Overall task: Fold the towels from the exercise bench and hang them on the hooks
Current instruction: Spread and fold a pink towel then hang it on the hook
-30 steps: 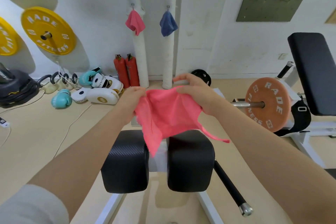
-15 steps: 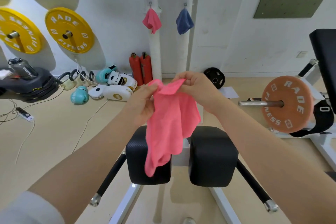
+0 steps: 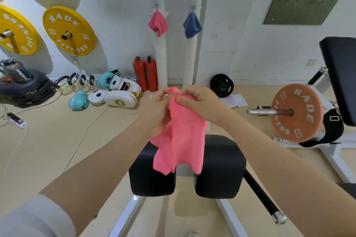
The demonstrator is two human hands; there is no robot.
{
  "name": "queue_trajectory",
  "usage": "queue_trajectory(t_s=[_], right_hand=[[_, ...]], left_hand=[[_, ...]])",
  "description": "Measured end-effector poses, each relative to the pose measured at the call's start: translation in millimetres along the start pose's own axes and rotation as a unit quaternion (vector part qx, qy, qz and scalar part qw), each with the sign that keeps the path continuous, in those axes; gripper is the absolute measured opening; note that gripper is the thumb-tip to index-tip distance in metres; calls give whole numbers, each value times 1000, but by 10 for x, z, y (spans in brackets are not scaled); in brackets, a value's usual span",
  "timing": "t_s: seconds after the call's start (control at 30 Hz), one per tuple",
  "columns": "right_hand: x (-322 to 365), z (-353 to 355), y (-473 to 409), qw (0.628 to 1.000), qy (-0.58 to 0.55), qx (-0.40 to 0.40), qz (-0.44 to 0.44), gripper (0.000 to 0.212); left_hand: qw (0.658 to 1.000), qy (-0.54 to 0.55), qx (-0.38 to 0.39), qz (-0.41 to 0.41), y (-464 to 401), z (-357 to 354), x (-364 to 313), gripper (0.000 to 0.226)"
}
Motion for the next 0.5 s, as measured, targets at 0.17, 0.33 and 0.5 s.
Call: queue_trajectory(t_s=[0.17,0.33,0.5], right_hand=[[-176,258,-44,990,-79,-113,-32,11],[-241,368,-75,994,-64,-85,-12,7],[-327,359,-122,997,-65,-31,-12,6]], left_hand=[[999,-10,32,-38,34,-235,8,15],[997,-50,39,-52,24,-343,1,16],[995,-92,-6,-44,-51,-319,-9,14]])
Point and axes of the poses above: each hand's wrist, its own y-axis away from the middle knuckle, its own z-axis out of the back of the hand, x = y × z, the point moved 7 cm from there along -y, towards the middle knuckle, and after that the axes turned 1 degree about -z, right-handed, at the moved point
